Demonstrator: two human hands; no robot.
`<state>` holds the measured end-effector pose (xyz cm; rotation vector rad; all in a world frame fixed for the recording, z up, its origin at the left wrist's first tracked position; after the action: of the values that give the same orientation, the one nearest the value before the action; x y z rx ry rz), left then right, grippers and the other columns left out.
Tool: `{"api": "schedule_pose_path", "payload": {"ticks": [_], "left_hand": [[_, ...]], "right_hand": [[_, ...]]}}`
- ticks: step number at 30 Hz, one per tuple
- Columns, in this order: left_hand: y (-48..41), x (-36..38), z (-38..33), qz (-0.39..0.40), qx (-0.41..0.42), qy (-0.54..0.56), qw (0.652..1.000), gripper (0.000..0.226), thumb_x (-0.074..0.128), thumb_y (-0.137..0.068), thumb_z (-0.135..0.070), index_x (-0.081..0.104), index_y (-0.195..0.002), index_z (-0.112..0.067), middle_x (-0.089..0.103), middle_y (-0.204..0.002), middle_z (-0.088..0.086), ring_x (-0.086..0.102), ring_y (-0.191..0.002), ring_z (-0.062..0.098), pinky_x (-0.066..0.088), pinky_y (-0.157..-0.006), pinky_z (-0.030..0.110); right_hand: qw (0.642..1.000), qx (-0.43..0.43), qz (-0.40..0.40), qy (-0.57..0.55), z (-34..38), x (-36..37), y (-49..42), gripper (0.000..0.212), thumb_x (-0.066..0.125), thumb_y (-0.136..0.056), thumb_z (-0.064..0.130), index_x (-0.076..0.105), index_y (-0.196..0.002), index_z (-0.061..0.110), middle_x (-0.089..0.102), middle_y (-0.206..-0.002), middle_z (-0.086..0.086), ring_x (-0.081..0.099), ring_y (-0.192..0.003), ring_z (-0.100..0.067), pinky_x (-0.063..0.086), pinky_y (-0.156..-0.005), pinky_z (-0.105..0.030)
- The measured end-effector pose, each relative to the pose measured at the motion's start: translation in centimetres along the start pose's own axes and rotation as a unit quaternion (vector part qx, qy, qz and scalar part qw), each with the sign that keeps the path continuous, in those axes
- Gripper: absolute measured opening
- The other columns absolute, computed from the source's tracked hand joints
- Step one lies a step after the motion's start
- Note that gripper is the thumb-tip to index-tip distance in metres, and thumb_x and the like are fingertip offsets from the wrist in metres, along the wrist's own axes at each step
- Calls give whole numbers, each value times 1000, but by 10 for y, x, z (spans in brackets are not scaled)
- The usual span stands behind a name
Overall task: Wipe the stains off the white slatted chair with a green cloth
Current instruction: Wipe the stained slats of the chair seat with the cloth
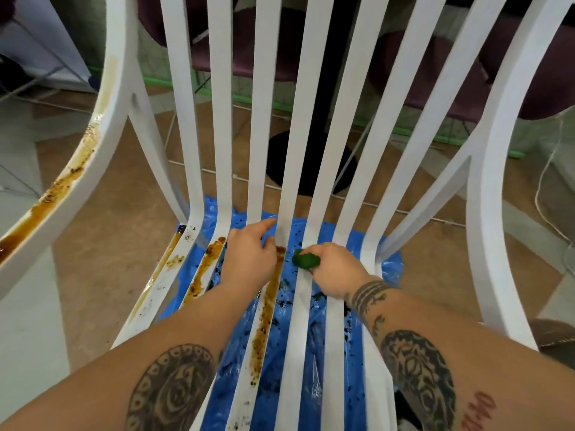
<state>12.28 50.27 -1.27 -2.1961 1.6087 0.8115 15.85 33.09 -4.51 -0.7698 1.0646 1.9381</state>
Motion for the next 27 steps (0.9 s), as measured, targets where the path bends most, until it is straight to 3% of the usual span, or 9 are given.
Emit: {"api": "schedule_pose_path", "payload": {"ticks": [2, 3, 7, 9, 11, 15, 18, 23, 27], "left_hand": [[2, -4, 0, -5, 1, 7, 1000, 46, 48, -103, -18, 50, -146, -33, 62, -129, -3, 26, -143, 21, 39, -109, 42], [4, -6, 0, -7, -3, 16, 1000, 46, 48, -103, -18, 50, -146, -34, 63, -127, -3, 28, -142, 22, 41, -109, 43], [10, -9, 2, -5, -4, 17, 1000, 45, 49, -102, -20, 52, -144, -37, 49, -107, -22, 55, -120, 43, 55, -90, 53], [12, -9, 3, 0, -6, -8, 1000, 45, 48, -103, -17, 52, -145, -33, 34, -93, -29, 57, -112, 51, 56, -87, 54], [12, -9, 6, 8, -2, -30, 1000, 44, 48, -103, -16, 53, -144, -31, 35, -89, -28, 57, -111, 51, 56, -87, 54], [14, 2, 21, 41, -13, -41, 998, 42, 53, -100, -23, 57, -140, -35, 63, -125, -10, 45, -132, 24, 56, -93, 47], [24, 8, 25, 54, -25, -44, 997, 38, 55, -99, -32, 59, -136, -39, 60, -130, -2, 50, -116, 11, 52, -95, 34], [60, 3, 13, 54, 11, -105, 993, 38, 54, -99, -23, 61, -137, -30, 61, -132, -1, 37, -129, 20, 44, -104, 39], [102, -8, 9, 49, -9, -95, 994, 38, 53, -100, -17, 62, -135, -27, 58, -139, -3, 32, -134, 23, 37, -111, 39]], "right_hand": [[991, 3, 131, -13, -5, 3, 12, 35, 57, -99, 13, 66, -128, 31, 68, -111, 0, 64, -95, -20, 53, -79, -31], [989, -1, 145, -21, -6, -1, 17, 34, 58, -100, 13, 65, -129, 31, 68, -113, 0, 64, -96, -18, 51, -79, -28], [998, -42, -19, -43, 5, -25, 5, 43, 51, -102, 6, 59, -137, 29, 58, -113, 1, 59, -87, -19, 50, -70, -28], [995, -53, -68, 47, 9, -21, -2, 52, 51, -99, 2, 53, -143, 30, 50, -112, -1, 57, -97, -27, 52, -85, -41], [991, -46, -75, 97, 10, -10, -4, 61, 52, -94, 0, 49, -148, 30, 48, -116, -5, 55, -104, -32, 50, -93, -47], [989, -39, -32, 137, 15, 9, 6, 62, 51, -93, 3, 46, -149, 30, 44, -122, -9, 55, -103, -34, 51, -88, -45], [986, -44, 9, 163, 24, 17, 21, 59, 51, -94, 6, 49, -146, 33, 43, -121, -9, 57, -102, -34, 52, -87, -43], [984, -36, 68, 163, 39, 44, 71, 55, 51, -95, 6, 49, -145, 29, 41, -127, -12, 59, -101, -34, 46, -73, -36], [983, -38, 88, 159, 46, 67, 127, 50, 51, -94, 6, 53, -141, 25, 41, -129, -13, 59, -103, -36, 49, -78, -38]]}}
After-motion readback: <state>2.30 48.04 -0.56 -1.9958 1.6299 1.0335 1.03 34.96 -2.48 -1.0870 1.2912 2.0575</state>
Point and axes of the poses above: each hand's wrist, its own y-axis away from the middle knuckle, its own x-axis out of the palm, z = x × y, the point moved 10 cm from there along -y, towards the middle knuckle
